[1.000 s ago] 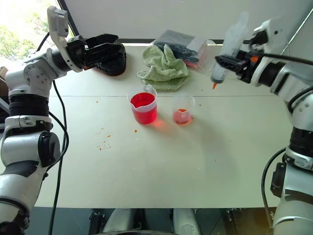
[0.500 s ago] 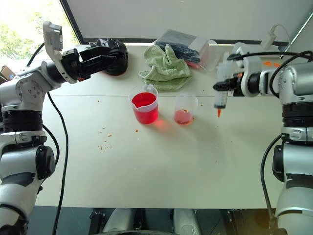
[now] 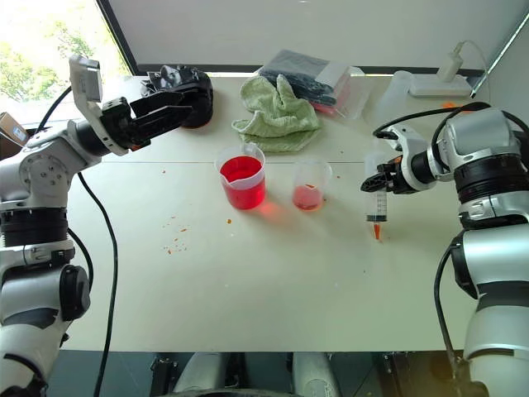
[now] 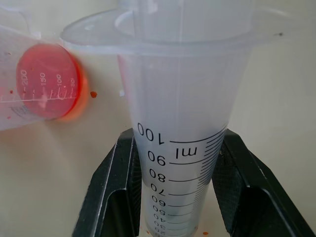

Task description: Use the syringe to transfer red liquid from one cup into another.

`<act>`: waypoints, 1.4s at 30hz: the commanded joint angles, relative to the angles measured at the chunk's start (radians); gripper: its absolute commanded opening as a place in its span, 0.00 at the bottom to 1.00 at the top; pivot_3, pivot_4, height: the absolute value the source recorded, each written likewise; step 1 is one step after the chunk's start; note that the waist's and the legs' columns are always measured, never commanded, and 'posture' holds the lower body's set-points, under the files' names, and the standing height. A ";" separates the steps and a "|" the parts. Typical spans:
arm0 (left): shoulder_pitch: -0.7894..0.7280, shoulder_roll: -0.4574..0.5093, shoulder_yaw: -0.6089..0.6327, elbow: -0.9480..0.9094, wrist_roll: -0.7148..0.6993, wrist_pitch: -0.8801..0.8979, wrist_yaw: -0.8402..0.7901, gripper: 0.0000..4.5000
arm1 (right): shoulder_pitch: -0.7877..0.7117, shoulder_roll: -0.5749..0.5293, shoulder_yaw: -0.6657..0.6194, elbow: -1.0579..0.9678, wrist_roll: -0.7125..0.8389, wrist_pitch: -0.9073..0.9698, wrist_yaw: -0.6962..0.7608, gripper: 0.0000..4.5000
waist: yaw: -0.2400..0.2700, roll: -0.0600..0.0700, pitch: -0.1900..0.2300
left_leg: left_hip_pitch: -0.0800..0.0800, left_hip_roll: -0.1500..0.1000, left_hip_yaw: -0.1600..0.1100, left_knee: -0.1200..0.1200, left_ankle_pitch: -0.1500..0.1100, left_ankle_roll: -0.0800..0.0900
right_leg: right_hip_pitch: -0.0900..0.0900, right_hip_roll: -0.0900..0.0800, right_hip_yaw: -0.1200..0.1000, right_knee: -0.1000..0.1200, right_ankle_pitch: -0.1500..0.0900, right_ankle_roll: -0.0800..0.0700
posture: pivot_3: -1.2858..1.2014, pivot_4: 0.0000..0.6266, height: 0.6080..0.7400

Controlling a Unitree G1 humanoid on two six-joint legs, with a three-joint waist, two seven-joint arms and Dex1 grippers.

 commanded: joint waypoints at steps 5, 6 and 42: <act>0.036 0.033 0.017 -0.098 -0.049 0.028 0.006 0.85 | -0.059 0.046 -0.011 0.113 -0.077 -0.057 0.003 0.31 | 0.000 0.000 0.000 | 0.000 0.000 0.000 0.000 0.000 0.000 | 0.000 0.000 0.000 0.000 0.000 0.000 | 0.52 0.24 0.78; 0.048 0.043 0.015 -0.122 -0.066 0.048 -0.008 0.85 | -0.061 0.054 -0.014 0.125 -0.084 -0.067 0.003 0.31 | 0.000 0.000 0.000 | 0.000 0.000 0.000 0.000 0.000 0.000 | 0.000 0.000 0.000 0.000 0.000 0.000 | 0.52 0.24 0.78; 0.197 0.394 -0.301 -0.301 0.101 -0.104 -0.454 0.87 | -0.090 0.103 -0.034 0.246 -0.223 -0.163 0.107 0.99 | 0.000 0.000 0.000 | 0.001 0.000 0.000 0.000 0.000 0.000 | 0.002 0.000 0.000 -0.001 0.000 0.000 | 0.52 0.24 0.78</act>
